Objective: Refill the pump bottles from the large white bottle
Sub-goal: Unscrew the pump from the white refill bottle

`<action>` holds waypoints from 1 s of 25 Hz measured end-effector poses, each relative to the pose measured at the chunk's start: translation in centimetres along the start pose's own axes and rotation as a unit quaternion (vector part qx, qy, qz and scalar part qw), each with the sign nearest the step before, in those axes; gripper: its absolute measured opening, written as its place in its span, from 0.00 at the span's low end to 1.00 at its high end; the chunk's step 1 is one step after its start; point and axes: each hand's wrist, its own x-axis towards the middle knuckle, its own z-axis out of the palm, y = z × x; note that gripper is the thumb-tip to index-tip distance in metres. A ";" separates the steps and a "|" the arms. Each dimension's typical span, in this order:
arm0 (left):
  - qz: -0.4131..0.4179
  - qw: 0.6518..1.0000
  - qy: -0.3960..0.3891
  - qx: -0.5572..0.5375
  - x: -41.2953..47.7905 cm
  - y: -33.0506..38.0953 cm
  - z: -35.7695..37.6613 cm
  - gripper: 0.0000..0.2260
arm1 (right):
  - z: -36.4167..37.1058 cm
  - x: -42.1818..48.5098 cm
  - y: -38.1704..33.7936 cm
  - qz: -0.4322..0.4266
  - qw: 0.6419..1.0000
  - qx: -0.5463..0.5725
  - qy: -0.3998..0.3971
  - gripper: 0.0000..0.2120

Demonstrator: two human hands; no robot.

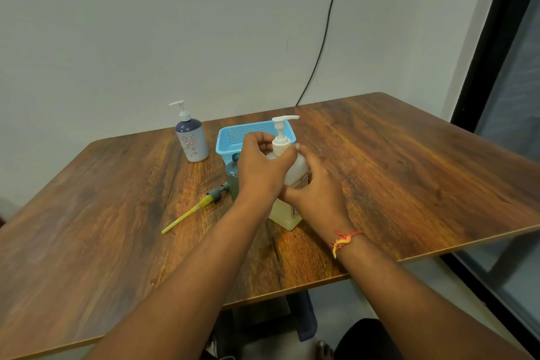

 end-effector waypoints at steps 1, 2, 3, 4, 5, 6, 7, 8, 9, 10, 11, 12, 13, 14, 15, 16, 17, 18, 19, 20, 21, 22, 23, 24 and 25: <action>-0.002 1.000 -0.010 0.003 0.1 0.0 0.1 0.17 | 0.0 0.0 0.0 0.000 1.000 -0.003 0.001 0.41; -0.004 1.000 -0.024 0.008 0.2 0.1 0.1 0.15 | 0.1 0.0 0.0 -0.001 1.000 -0.007 0.001 0.41; -0.004 0.999 -0.039 0.010 0.3 0.2 0.0 0.13 | 0.1 0.0 0.0 0.000 1.000 -0.010 0.001 0.41; -0.004 0.999 -0.054 0.009 0.2 0.2 -0.1 0.11 | 0.2 0.0 0.1 0.002 1.000 -0.011 0.002 0.41; -0.003 0.998 -0.066 0.002 0.1 0.2 -0.4 0.09 | 0.3 0.0 0.2 0.005 1.000 -0.010 0.004 0.40; -0.004 0.997 -0.078 -0.009 0.0 0.2 -0.7 0.08 | 0.3 0.0 0.3 0.008 1.000 -0.008 0.006 0.40; -0.007 0.996 -0.091 -0.023 -0.1 0.1 -1.1 0.08 | 0.3 -0.1 0.4 0.010 1.000 -0.006 0.006 0.39; -0.010 0.994 -0.102 -0.037 -0.2 -0.1 -1.4 0.08 | 0.4 -0.1 0.5 0.010 1.000 -0.003 0.006 0.38; -0.014 0.993 -0.109 -0.049 -0.2 -0.2 -1.8 0.09 | 0.4 -0.2 0.5 0.008 1.000 -0.001 0.006 0.38; -0.016 0.992 -0.110 -0.056 -0.2 -0.4 -2.1 0.09 | 0.4 -0.2 0.5 0.006 1.000 -0.001 0.007 0.38; -0.018 0.992 -0.107 -0.058 -0.1 -0.5 -2.4 0.10 | 0.4 -0.2 0.4 0.004 1.000 -0.002 0.007 0.39; -0.020 0.993 -0.103 -0.060 -0.1 -0.5 -2.6 0.10 | 0.5 -0.3 0.4 0.005 1.000 -0.005 0.008 0.39; -0.021 0.993 -0.100 -0.063 0.0 -0.5 -2.7 0.10 | 0.4 -0.3 0.4 0.008 1.000 -0.006 0.008 0.39; -0.021 0.992 -0.099 -0.069 0.0 -0.4 -2.8 0.11 | 0.4 -0.2 0.4 0.012 1.000 -0.007 0.007 0.39; -0.018 0.993 -0.097 -0.070 0.1 -0.4 -2.8 0.12 | 0.4 -0.2 0.3 0.014 1.000 -0.007 0.006 0.39; -0.013 0.993 -0.093 -0.068 0.1 -0.3 -2.7 0.14 | 0.3 -0.2 0.3 0.014 1.000 -0.006 0.004 0.39; -0.006 0.994 -0.088 -0.062 0.2 -0.3 -2.6 0.16 | 0.3 -0.2 0.3 0.011 1.000 -0.005 0.003 0.39; -0.001 0.995 -0.084 -0.053 0.2 -0.2 -2.4 0.17 | 0.3 -0.2 0.2 0.008 1.000 -0.003 0.003 0.38; 0.002 0.996 -0.082 -0.041 0.2 -0.1 -2.3 0.17 | 0.3 -0.2 0.2 0.007 1.000 -0.001 0.003 0.37; 0.003 0.996 -0.083 -0.029 0.2 0.0 -2.0 0.17 | 0.3 -0.2 0.3 0.009 1.000 0.001 0.002 0.37; 0.003 0.996 -0.084 -0.019 0.2 0.1 -1.8 0.16 | 0.3 -0.3 0.3 0.013 1.000 0.003 0.002 0.38; 0.002 0.996 -0.084 -0.010 0.2 0.2 -1.5 0.14 | 0.3 -0.3 0.3 0.017 1.000 0.004 0.001 0.38; -0.001 0.996 -0.084 -0.004 0.2 0.4 -1.3 0.11 | 0.3 -0.2 0.3 0.019 1.000 0.003 0.002 0.39; -0.005 0.997 -0.083 -0.001 0.2 0.6 -1.1 0.08 | 0.3 -0.2 0.3 0.019 1.000 0.001 0.004 0.40; -0.010 0.997 -0.080 -0.001 0.2 0.7 -1.0 0.07 | 0.3 -0.2 0.4 0.018 1.000 -0.001 0.006 0.40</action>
